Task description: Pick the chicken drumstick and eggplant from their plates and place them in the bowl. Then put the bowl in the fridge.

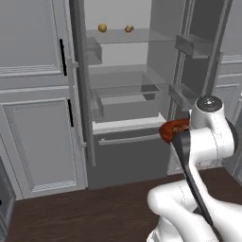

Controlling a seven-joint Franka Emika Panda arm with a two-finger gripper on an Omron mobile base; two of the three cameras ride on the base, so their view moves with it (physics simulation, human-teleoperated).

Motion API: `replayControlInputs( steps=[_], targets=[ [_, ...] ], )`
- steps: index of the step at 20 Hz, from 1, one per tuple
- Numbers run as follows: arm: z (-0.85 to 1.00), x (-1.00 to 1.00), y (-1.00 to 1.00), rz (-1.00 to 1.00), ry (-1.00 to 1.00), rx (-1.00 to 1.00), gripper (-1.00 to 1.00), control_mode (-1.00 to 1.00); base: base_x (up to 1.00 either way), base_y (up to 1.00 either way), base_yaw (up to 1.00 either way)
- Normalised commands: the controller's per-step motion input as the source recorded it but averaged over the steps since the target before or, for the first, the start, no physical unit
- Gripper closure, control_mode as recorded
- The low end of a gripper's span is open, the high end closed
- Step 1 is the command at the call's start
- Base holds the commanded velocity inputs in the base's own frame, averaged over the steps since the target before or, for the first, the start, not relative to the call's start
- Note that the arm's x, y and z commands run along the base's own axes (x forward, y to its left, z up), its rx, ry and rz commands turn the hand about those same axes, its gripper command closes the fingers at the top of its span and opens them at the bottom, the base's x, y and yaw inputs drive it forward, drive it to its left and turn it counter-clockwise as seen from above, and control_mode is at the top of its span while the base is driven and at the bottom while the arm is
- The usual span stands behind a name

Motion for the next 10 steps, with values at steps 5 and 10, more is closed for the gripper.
replayControlInputs(
  steps=[5,10],
  targets=[
    [0.0,0.0,0.0,0.0,0.0,0.0,1.0,1.0,1.0,-0.1,0.07],
    [0.0,0.0,0.0,0.0,0.0,0.0,1.0,1.0,0.95,-0.04,0.06]
  ],
)
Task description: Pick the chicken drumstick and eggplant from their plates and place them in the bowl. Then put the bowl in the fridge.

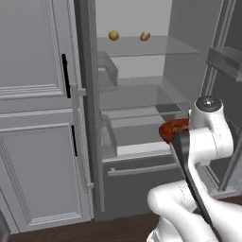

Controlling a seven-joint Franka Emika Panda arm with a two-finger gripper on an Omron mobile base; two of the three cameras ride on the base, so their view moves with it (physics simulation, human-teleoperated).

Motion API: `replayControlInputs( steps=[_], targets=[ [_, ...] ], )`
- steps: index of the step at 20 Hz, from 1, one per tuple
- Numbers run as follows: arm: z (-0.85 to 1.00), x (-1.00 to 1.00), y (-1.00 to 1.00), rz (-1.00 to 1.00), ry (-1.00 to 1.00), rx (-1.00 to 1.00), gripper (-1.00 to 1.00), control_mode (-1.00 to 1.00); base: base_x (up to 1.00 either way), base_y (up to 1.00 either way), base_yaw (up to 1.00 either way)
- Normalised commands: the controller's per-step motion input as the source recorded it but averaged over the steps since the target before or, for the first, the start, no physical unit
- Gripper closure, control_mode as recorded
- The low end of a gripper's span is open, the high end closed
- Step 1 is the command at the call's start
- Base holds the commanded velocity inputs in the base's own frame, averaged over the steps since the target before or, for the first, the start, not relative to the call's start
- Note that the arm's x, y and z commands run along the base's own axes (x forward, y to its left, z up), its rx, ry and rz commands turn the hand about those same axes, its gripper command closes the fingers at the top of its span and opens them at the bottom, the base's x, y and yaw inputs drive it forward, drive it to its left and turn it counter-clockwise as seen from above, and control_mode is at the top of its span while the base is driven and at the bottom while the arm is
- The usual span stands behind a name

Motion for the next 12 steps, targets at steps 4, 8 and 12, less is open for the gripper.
replayControlInputs(
  steps=[4,8,12],
  targets=[
    [0.0,0.0,0.0,0.0,0.0,0.0,1.0,1.0,0.77,-0.11,0.05],
    [0.0,0.0,0.0,0.0,0.0,0.0,1.0,1.0,0.39,-0.26,0.0],
    [0.0,0.0,0.0,0.0,0.0,0.0,1.0,1.0,0.3,-0.11,0.0]
  ],
)
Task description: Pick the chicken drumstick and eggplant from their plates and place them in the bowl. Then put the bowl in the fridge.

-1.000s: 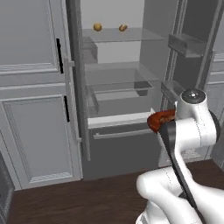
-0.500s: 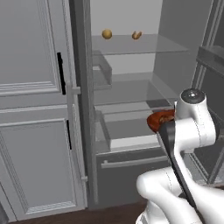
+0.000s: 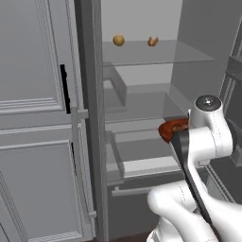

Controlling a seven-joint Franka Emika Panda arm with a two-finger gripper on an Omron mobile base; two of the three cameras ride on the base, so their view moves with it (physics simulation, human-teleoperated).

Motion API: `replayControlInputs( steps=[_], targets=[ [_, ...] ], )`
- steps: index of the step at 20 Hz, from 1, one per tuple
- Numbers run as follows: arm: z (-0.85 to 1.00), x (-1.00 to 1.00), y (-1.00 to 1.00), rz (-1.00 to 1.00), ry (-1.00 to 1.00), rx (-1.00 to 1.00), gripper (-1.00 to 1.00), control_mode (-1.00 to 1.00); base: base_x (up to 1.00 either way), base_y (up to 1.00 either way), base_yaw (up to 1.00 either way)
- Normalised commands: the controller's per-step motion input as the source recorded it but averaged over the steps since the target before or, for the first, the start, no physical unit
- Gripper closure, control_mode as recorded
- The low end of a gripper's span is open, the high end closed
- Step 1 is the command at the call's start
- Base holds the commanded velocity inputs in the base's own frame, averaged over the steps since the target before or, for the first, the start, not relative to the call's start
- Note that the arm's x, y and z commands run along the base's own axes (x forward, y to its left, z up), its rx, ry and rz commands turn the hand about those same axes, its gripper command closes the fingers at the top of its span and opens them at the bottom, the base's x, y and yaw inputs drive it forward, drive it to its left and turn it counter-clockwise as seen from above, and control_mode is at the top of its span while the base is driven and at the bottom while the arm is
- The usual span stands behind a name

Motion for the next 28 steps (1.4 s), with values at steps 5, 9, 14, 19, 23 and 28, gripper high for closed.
replayControlInputs(
  steps=[5,9,14,19,23,28],
  targets=[
    [0.0,0.0,0.0,0.0,0.0,0.0,1.0,1.0,0.59,-0.17,0.0],
    [0.0,0.0,0.0,0.0,0.0,0.0,1.0,1.0,0.24,-0.26,0.0],
    [0.0,0.0,0.0,0.0,0.0,0.0,1.0,1.0,0.0,-0.07,0.0],
    [0.0,0.0,0.0,0.0,0.0,0.0,1.0,1.0,0.0,0.0,0.0],
    [0.0,0.0,0.0,0.0,0.0,0.0,1.0,-1.0,0.0,0.0,0.0],
    [0.09,0.13,-0.02,0.04,-0.03,0.02,1.0,-1.0,0.0,0.0,0.0]
  ],
)
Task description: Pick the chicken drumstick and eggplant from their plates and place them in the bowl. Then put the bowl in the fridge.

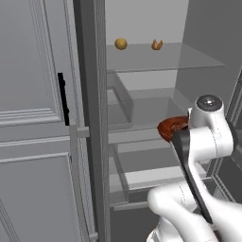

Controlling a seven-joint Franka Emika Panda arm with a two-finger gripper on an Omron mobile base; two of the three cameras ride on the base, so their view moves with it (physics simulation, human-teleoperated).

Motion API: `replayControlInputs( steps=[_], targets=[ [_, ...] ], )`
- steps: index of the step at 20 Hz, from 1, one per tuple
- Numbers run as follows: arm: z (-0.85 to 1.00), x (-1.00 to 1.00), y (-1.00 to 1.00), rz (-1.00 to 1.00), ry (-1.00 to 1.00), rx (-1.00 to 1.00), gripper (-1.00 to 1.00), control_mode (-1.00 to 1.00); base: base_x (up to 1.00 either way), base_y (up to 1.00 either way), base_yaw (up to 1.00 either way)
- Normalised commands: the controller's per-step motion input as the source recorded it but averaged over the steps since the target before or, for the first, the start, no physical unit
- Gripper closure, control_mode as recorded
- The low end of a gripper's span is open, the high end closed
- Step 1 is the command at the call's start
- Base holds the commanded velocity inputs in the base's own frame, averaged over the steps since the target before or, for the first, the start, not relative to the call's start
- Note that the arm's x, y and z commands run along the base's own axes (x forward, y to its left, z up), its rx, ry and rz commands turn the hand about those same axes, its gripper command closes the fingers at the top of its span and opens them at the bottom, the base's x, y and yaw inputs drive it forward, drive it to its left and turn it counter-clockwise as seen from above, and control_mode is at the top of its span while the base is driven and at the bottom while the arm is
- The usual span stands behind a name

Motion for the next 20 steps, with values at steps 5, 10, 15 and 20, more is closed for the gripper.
replayControlInputs(
  steps=[5,10,15,20],
  targets=[
    [0.11,0.23,0.0,0.14,-0.26,0.01,1.0,-1.0,0.0,0.0,0.0],
    [-0.07,0.66,-0.12,0.17,-0.17,0.07,1.0,-1.0,0.0,0.0,0.0],
    [-0.37,0.57,0.0,0.07,-0.24,0.01,1.0,-1.0,0.0,0.0,0.0],
    [0.0,0.83,0.0,0.0,0.02,0.0,1.0,-1.0,0.0,0.0,0.0]
  ],
)
